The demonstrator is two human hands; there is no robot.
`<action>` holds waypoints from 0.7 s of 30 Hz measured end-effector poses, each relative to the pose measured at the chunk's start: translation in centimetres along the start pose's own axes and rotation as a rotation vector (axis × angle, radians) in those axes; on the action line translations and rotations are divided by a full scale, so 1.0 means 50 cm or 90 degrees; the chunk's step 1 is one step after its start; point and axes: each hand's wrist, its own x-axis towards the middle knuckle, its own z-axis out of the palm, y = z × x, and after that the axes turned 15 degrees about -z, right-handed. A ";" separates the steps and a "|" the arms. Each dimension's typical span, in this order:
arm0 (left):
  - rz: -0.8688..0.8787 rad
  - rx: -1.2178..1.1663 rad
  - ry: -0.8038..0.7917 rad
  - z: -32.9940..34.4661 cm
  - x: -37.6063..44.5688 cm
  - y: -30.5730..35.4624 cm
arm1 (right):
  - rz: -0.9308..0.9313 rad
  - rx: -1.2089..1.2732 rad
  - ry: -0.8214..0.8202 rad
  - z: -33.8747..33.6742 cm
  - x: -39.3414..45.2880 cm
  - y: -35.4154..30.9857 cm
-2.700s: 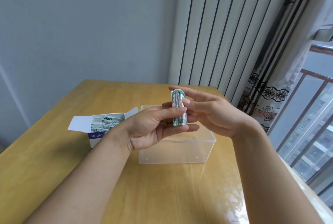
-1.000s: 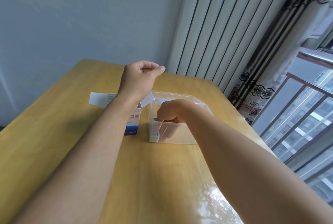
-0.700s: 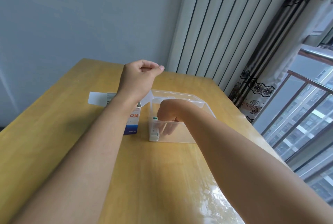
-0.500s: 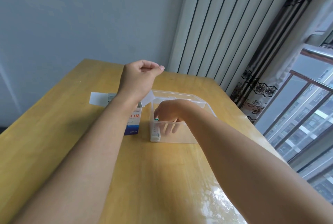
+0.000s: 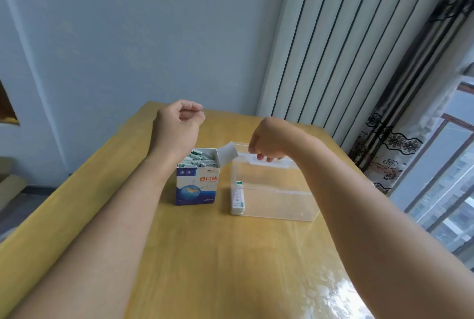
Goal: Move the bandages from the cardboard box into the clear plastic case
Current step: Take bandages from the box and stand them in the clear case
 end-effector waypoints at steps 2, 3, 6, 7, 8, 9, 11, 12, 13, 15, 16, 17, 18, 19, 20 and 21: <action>-0.004 0.152 -0.013 -0.022 0.010 -0.032 | -0.071 -0.001 0.142 -0.004 -0.003 -0.030; -0.020 0.219 -0.035 -0.030 0.016 -0.050 | -0.130 0.026 0.175 0.001 -0.008 -0.051; -0.090 0.311 -0.116 -0.038 0.030 -0.087 | -0.268 0.053 0.138 0.038 -0.015 -0.101; -0.109 0.303 -0.137 -0.038 0.032 -0.090 | -0.278 0.030 0.116 0.052 -0.008 -0.109; -0.123 0.285 -0.155 -0.036 0.034 -0.091 | -0.279 -0.006 0.099 0.065 0.004 -0.112; -0.132 0.271 -0.172 -0.036 0.035 -0.090 | -0.275 -0.045 0.085 0.075 0.017 -0.113; -0.135 0.280 -0.188 -0.034 0.037 -0.088 | -0.266 -0.086 0.061 0.089 0.036 -0.116; -0.133 0.288 -0.188 -0.034 0.039 -0.088 | -0.264 -0.095 0.057 0.092 0.042 -0.120; -0.131 0.292 -0.187 -0.034 0.039 -0.089 | -0.262 -0.104 0.055 0.095 0.048 -0.123; -0.137 0.292 -0.190 -0.035 0.038 -0.091 | -0.253 -0.127 0.052 0.098 0.055 -0.128; -0.141 0.292 -0.195 -0.035 0.037 -0.091 | -0.247 -0.138 0.052 0.099 0.056 -0.131; -0.145 0.292 -0.201 -0.034 0.034 -0.090 | -0.240 -0.145 0.051 0.100 0.056 -0.132; -0.148 0.293 -0.205 -0.033 0.032 -0.089 | -0.237 -0.145 0.053 0.101 0.055 -0.133; -0.150 0.293 -0.207 -0.034 0.031 -0.088 | -0.235 -0.141 0.053 0.103 0.054 -0.135; -0.150 0.292 -0.208 -0.034 0.030 -0.087 | -0.235 -0.133 0.054 0.103 0.051 -0.135; -0.150 0.291 -0.209 -0.033 0.030 -0.086 | -0.236 -0.124 0.055 0.104 0.048 -0.134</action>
